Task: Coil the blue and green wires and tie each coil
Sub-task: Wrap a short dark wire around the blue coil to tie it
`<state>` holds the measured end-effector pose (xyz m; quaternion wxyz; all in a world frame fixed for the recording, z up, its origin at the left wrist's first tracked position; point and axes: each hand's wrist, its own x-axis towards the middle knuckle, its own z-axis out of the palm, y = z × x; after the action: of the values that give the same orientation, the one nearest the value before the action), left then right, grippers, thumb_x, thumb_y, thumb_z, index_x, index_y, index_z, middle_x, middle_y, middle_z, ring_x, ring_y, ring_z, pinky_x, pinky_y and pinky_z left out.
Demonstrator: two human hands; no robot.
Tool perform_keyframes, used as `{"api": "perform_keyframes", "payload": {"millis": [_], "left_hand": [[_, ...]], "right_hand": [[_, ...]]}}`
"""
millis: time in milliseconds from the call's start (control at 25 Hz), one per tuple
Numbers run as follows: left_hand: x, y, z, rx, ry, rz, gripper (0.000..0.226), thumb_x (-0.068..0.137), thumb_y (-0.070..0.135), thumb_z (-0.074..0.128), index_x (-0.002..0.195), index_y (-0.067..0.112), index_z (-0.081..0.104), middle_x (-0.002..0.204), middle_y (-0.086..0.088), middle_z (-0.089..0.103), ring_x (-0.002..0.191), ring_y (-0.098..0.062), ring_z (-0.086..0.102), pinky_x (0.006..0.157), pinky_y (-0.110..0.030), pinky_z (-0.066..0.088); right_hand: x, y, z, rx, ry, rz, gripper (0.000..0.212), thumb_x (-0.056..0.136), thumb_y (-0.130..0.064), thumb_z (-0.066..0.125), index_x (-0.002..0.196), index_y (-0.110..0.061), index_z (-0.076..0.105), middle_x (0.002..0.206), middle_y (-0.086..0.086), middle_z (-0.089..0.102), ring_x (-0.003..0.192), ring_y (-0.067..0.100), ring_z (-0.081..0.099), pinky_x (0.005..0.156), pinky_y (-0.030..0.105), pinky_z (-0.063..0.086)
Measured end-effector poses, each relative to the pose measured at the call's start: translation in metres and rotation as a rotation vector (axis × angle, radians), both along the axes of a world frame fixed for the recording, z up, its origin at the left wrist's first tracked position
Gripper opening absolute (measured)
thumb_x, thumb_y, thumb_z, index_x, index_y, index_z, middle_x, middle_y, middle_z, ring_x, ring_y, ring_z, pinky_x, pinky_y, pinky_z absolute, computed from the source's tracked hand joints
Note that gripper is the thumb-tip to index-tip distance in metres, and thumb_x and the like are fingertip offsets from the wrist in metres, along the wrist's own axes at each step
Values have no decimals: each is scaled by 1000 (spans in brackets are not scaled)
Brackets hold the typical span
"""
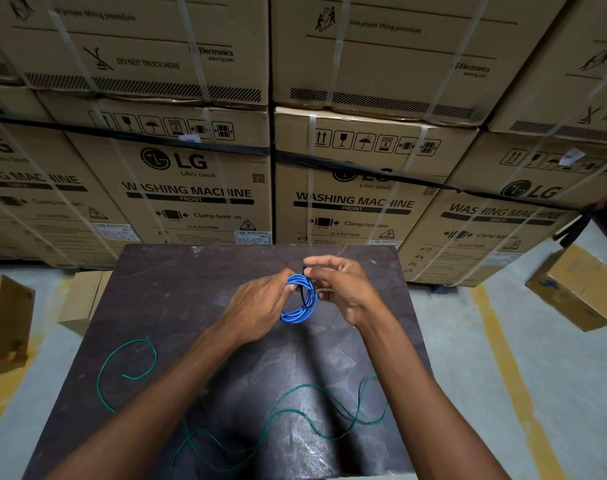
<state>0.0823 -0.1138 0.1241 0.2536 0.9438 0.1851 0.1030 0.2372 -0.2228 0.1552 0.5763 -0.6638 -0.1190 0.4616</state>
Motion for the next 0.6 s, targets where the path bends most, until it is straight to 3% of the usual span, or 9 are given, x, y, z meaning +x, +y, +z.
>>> {"api": "perform_keyframes", "payload": {"millis": [600], "left_hand": [[-2,-3,5,-5,3,-17,24,105,42,28,109,29,47,93,3,65,86,-29,63,72,-45,49]], "right_hand": [[-5,-2,9,68,-165,25,20,87,11,68,82,-8,72,68,6,70,57,11,64,59,23,53]]}}
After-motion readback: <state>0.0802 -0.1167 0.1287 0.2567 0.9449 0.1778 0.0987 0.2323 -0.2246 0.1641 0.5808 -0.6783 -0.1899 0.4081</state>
